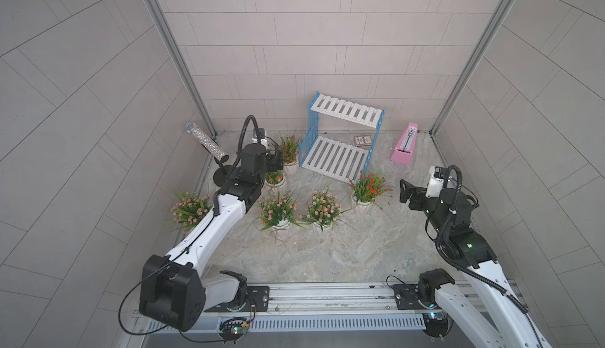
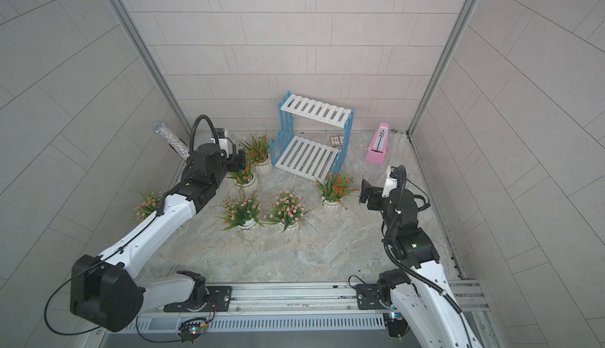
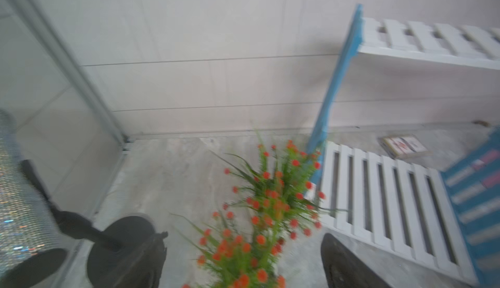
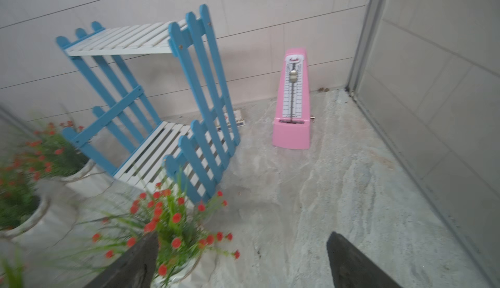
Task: Place the baby's breath potted plants on the rack by color
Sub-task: Pick up the baby's breath potted plant from the center of the board.
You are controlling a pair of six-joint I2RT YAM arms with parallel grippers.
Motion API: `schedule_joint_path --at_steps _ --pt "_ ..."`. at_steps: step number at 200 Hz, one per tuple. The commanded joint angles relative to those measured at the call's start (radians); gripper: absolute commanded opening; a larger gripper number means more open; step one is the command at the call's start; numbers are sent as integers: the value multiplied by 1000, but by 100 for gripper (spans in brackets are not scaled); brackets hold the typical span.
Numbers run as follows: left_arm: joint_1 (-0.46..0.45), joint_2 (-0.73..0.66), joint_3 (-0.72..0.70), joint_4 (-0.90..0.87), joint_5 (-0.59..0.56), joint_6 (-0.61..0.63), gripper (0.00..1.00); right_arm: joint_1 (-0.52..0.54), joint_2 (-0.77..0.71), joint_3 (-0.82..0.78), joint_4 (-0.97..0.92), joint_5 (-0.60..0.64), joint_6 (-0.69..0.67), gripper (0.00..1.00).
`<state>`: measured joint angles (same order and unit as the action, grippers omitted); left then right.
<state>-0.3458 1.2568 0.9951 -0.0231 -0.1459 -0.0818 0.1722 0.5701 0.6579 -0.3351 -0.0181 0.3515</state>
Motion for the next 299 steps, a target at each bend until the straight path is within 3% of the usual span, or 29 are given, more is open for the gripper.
schedule_joint_path --at_steps 1,30,69,113,180,232,299 --pt "-73 34 52 -86 136 -5 93 11 -38 15 -143 -227 65 99" --pt "-115 87 61 -60 275 -76 92 64 -33 3 -199 -300 88 99" --pt "-172 155 66 -26 344 -98 92 203 14 -6 -217 -212 88 99" --pt "-195 229 61 31 381 -171 92 366 120 -112 -54 -30 101 99" --pt "-259 259 32 81 295 -248 92 401 264 -176 197 155 73 99" --pt "-313 220 -50 131 235 -272 92 406 463 -122 309 112 54 99" --pt "-374 147 -124 163 162 -331 92 415 601 -66 353 181 18 99"
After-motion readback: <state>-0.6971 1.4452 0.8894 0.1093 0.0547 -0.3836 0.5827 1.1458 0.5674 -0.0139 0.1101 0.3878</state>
